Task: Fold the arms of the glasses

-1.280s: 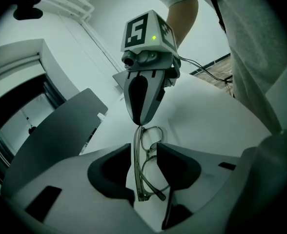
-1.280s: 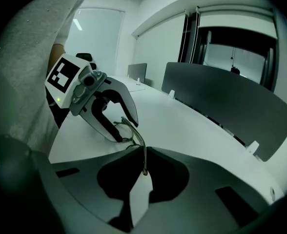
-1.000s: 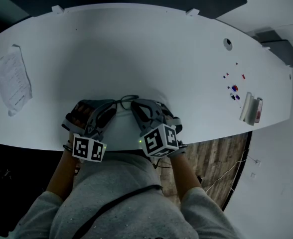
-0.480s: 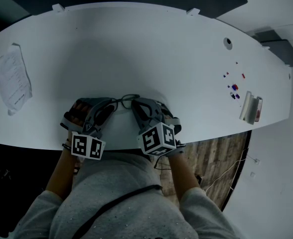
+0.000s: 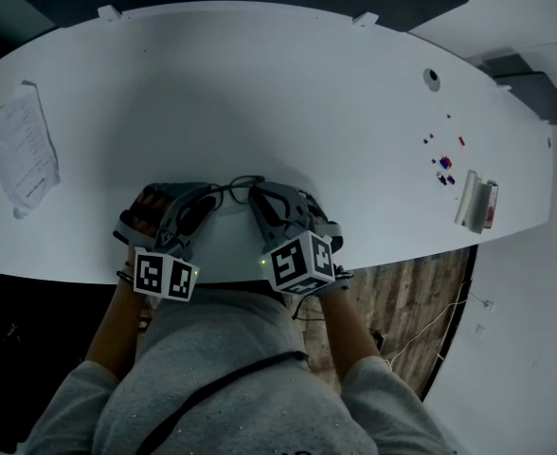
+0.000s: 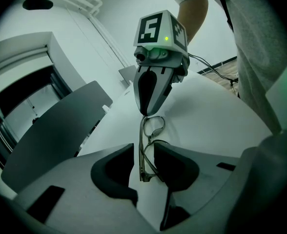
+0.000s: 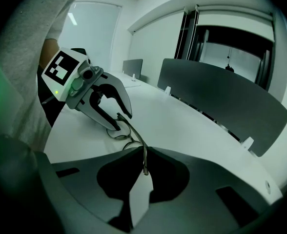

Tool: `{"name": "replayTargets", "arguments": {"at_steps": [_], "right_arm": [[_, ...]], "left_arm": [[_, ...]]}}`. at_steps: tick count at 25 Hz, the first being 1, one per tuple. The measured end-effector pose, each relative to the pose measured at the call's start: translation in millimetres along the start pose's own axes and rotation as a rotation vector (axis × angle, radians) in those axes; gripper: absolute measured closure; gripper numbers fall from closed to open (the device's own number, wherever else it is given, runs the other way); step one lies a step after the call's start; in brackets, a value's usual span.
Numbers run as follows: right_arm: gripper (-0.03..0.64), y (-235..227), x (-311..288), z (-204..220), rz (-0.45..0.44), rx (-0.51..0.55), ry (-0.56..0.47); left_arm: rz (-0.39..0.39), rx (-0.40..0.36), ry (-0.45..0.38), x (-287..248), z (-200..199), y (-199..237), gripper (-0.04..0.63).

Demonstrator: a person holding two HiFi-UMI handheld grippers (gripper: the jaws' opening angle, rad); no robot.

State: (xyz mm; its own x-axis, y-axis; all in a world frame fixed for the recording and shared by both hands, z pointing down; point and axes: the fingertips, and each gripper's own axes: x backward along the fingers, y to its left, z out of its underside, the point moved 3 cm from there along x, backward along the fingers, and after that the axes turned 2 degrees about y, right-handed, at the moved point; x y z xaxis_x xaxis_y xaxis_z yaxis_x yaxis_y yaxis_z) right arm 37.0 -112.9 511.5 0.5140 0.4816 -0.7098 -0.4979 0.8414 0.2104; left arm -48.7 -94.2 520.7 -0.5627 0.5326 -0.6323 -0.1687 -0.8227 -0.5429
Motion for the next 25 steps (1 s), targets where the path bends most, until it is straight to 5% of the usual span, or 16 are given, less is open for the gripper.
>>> {"name": "replayTargets", "arguments": {"at_steps": [18, 25], "right_arm": [[0.583, 2, 32, -21, -0.008, -0.118, -0.145], [0.584, 18, 40, -29, 0.014, -0.205, -0.172]], "left_arm": [[-0.052, 0.124, -0.062, 27, -13, 11, 0.492], [-0.064, 0.296, -0.147, 46, -17, 14, 0.563]]}}
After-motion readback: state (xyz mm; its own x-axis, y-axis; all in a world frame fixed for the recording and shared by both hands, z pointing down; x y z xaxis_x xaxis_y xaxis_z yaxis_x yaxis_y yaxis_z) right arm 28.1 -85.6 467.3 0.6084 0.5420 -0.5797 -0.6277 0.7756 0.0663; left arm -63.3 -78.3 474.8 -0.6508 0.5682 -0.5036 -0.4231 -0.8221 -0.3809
